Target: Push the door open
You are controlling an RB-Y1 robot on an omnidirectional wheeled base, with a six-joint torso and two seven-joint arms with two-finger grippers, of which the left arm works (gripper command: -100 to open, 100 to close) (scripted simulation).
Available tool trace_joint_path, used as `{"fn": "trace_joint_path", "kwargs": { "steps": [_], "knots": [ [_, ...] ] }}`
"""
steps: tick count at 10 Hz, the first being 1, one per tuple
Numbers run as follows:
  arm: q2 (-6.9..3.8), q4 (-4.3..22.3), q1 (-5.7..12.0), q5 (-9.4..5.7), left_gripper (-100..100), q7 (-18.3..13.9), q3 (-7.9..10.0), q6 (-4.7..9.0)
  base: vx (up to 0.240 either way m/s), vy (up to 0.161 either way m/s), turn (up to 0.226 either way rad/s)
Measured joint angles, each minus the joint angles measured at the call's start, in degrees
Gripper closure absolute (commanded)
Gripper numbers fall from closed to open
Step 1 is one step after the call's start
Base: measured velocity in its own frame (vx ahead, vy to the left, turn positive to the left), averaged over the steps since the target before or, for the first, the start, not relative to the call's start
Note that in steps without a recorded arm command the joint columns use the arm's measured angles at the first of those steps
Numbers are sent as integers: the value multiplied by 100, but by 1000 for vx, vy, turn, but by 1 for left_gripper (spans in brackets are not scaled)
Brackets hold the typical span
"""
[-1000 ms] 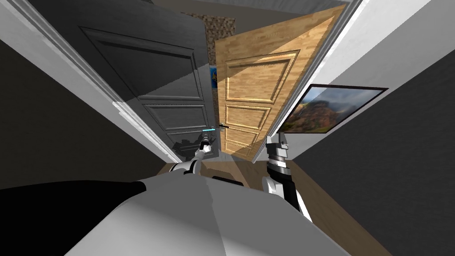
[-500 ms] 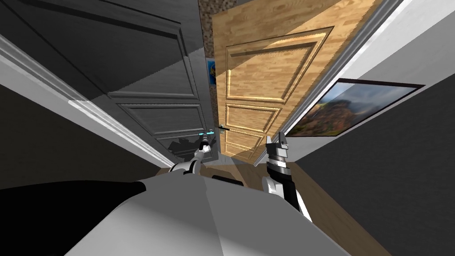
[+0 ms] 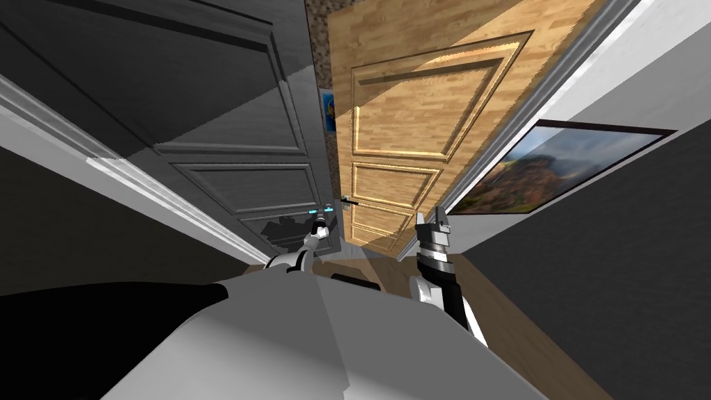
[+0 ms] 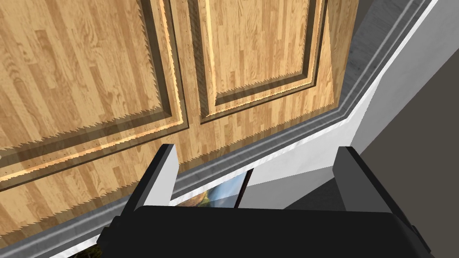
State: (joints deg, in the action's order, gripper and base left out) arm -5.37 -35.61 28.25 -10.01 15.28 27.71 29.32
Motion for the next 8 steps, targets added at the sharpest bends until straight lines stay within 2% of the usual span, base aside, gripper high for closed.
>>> {"fn": "trace_joint_path", "kwargs": {
  "steps": [2,3,4,5,7,8],
  "knots": [
    [12,13,-14,1,100,2,-3,-9,-5,-1,0],
    [13,14,-16,1,100,1,-3,-11,36,66,-149],
    [18,-5,-53,-41,100,53,91,-2,59,113,-193],
    [-4,122,-22,-90,100,127,202,105,42,106,-129],
    [10,81,3,-168,100,300,396,166,78,106,-126],
    [32,-46,-33,-206,100,385,491,144,54,119,-101]
  ]
}}
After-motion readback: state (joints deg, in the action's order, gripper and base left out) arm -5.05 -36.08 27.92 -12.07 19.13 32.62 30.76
